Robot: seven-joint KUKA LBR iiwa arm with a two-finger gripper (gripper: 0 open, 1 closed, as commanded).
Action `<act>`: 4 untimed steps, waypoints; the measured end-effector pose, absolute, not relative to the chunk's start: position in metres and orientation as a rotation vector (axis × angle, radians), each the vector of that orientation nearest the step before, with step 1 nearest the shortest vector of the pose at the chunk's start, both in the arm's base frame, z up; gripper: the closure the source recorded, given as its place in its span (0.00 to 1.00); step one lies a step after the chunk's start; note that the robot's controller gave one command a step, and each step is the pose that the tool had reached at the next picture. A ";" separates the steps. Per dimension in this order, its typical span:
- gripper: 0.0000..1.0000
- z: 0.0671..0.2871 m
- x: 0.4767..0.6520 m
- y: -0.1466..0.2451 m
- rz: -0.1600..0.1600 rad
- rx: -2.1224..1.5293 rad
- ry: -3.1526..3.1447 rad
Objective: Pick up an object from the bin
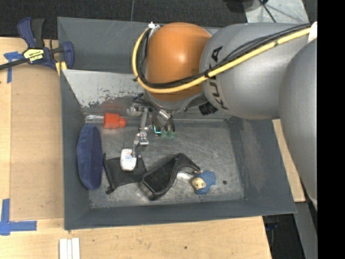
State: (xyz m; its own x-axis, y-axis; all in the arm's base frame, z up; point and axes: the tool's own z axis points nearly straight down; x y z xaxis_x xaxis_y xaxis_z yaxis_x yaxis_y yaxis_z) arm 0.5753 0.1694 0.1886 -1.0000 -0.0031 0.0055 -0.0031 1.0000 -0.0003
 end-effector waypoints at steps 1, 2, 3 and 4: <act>0.00 0.073 0.554 0.129 -0.010 0.243 -3.145; 0.00 0.113 0.524 0.165 -0.003 0.951 -3.001; 0.00 0.101 0.517 0.152 -0.013 1.744 -2.644; 0.00 0.074 0.522 0.112 -0.017 1.726 -2.630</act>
Offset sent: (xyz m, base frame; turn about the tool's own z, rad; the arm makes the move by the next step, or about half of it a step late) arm -0.0245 -0.0414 -0.1186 -0.1538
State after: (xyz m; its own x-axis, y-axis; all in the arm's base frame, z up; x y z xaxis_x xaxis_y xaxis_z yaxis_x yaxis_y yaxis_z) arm 0.5222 0.1117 0.0736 -0.3981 -0.9173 -0.0096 -0.9173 0.3981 0.0064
